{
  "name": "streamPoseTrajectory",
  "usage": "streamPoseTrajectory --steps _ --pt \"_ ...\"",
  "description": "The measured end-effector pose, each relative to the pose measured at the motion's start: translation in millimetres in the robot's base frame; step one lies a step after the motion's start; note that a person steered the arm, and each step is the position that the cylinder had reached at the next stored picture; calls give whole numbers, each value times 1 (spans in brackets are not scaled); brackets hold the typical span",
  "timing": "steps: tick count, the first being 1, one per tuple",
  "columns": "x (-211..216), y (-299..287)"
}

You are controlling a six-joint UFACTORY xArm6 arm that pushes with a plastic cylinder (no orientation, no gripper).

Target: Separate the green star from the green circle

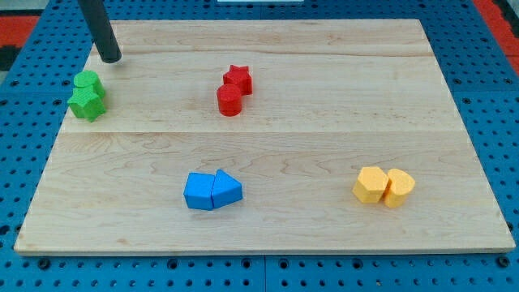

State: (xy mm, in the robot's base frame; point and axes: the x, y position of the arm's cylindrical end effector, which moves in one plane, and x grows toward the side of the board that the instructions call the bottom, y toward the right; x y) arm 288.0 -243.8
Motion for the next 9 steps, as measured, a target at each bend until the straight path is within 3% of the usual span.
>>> streamPoseTrajectory --steps 3,5,6,7,8,9 --pt "-26 -59" --pt "33 -61" --pt "103 -56" --pt "129 -39" --pt "106 -4" --pt "104 -9"
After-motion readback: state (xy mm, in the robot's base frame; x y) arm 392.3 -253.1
